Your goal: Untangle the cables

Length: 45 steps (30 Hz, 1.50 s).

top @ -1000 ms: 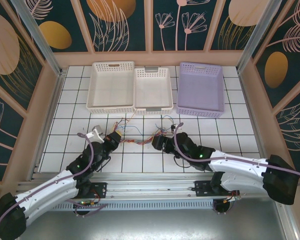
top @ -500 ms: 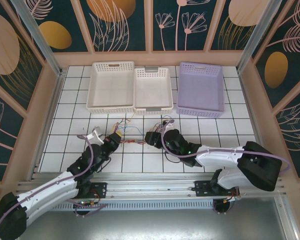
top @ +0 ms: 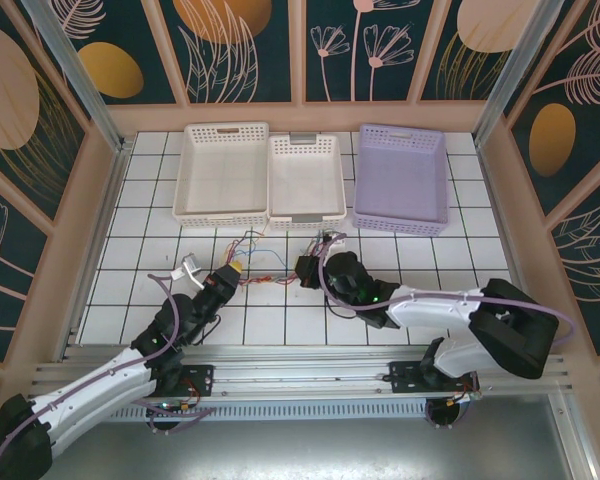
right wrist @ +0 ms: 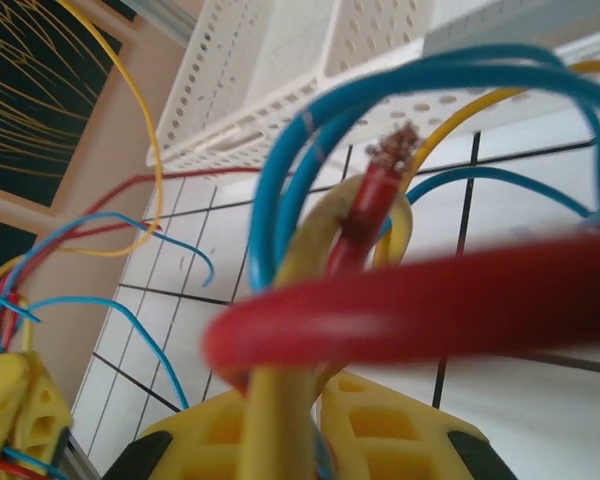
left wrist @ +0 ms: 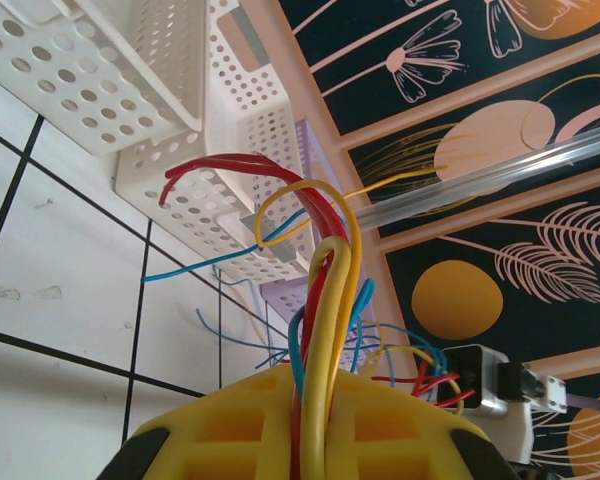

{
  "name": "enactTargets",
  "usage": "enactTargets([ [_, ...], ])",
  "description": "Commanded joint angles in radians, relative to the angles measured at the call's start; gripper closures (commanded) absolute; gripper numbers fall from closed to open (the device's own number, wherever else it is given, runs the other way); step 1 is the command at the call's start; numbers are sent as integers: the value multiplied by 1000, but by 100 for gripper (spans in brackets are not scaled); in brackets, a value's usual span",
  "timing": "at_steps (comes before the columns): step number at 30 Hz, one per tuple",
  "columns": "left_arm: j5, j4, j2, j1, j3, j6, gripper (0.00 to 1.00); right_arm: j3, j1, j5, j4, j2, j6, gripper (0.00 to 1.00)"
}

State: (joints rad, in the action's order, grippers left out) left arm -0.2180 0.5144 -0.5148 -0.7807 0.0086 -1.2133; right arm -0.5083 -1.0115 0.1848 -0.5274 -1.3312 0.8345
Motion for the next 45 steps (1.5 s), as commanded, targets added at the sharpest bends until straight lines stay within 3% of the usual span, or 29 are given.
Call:
enactTargets([
  [1, 21, 62, 12, 1, -16, 2, 100, -30, -3, 58, 43, 73, -46, 100],
  [3, 23, 59, 15, 1, -17, 7, 95, -30, -2, 90, 81, 106, -62, 100],
  [7, 26, 22, 33, 1, -1, 24, 54, -51, -3, 170, 197, 171, -113, 100],
  [10, 28, -39, 56, 2, 32, 54, 35, -85, -2, 215, 297, 205, -174, 100],
  [16, 52, -196, 95, 1, 123, 143, 21, -133, 50, 193, 427, 304, -332, 100],
  [24, 19, -339, 96, 1, 208, 234, 14, -115, 143, -12, 462, 480, -523, 100],
  [28, 20, -371, 48, 1, 258, 247, 14, -97, 178, -133, 439, 563, -538, 100],
  [33, 46, -363, 4, 1, 305, 281, 14, -129, 240, -393, 421, 613, -522, 100],
  [39, 82, -339, 77, 2, 312, 286, 14, -164, 282, -443, 454, 614, -490, 100],
  [45, 186, -175, 175, 2, 171, 205, 17, -150, 379, -578, 350, 604, -285, 100],
])
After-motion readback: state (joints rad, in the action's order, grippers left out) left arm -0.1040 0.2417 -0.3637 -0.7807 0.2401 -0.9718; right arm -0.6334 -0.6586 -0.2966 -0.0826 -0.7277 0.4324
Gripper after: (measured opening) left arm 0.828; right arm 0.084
